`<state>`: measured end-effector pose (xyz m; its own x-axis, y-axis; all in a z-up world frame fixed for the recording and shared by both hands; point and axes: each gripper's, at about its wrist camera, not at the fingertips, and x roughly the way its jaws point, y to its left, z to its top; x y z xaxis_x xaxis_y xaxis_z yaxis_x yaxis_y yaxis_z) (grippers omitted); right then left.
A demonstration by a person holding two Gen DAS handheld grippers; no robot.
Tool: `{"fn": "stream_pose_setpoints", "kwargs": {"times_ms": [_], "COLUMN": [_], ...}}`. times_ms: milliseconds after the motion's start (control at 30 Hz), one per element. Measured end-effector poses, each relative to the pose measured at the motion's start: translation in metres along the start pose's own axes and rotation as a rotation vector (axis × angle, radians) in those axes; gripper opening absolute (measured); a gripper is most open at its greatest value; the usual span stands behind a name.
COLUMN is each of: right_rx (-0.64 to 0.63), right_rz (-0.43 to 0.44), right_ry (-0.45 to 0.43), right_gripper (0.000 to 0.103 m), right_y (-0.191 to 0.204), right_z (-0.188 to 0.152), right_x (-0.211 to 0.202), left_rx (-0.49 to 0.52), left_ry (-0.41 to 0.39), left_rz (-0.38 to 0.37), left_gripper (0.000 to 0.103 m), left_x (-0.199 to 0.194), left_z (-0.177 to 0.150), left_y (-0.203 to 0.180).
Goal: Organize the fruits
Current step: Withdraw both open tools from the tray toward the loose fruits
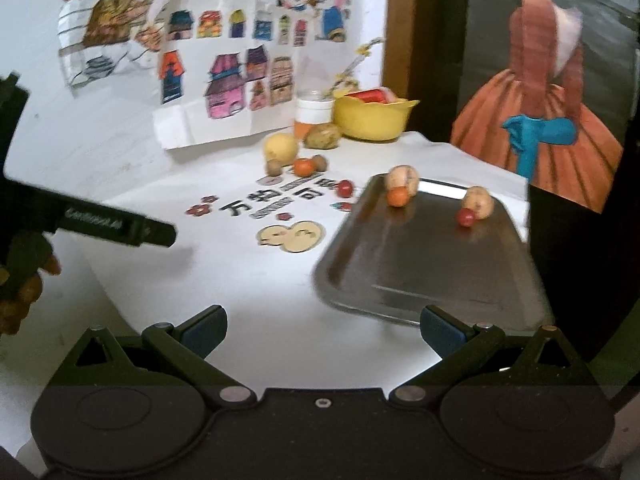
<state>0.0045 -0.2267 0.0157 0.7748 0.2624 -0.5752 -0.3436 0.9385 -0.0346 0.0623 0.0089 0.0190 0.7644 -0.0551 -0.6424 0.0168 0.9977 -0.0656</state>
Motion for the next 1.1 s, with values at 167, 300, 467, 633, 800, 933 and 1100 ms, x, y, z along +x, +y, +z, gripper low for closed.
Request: {"fn": "stream_pose_setpoints", "kwargs": {"times_ms": [167, 300, 467, 633, 800, 933, 1100], "right_rx": [-0.045, -0.074, -0.106, -0.121, -0.141, -0.161, -0.186], "right_rz": [0.051, 0.082, 0.092, 0.065, 0.026, -0.002, -0.014], "right_ry": [0.008, 0.015, 0.013, -0.008, -0.030, -0.049, -0.043], "right_gripper": [0.102, 0.102, 0.102, 0.102, 0.102, 0.102, 0.102], "right_y": [0.019, 0.029, 0.031, 0.019, 0.003, -0.010, -0.025], "right_z": [0.006, 0.013, 0.026, 0.047, 0.070, 0.086, 0.100], "right_x": [0.013, 0.023, 0.035, 0.047, 0.062, 0.076, 0.099], "left_rx": [-0.027, -0.034, -0.004, 0.042, 0.061, 0.064, 0.054], "left_ry": [-0.002, -0.006, -0.008, -0.033, -0.048, -0.056, -0.048], "left_rz": [0.022, 0.036, 0.039, 0.033, 0.018, 0.005, 0.001], "left_gripper": [0.102, 0.102, 0.102, 0.102, 0.102, 0.102, 0.102], "left_x": [0.005, 0.011, 0.025, 0.038, 0.055, 0.074, 0.099], "left_z": [0.007, 0.014, 0.026, 0.041, 0.055, 0.066, 0.081], "left_y": [0.013, 0.020, 0.021, 0.016, 0.012, 0.010, 0.008]}}
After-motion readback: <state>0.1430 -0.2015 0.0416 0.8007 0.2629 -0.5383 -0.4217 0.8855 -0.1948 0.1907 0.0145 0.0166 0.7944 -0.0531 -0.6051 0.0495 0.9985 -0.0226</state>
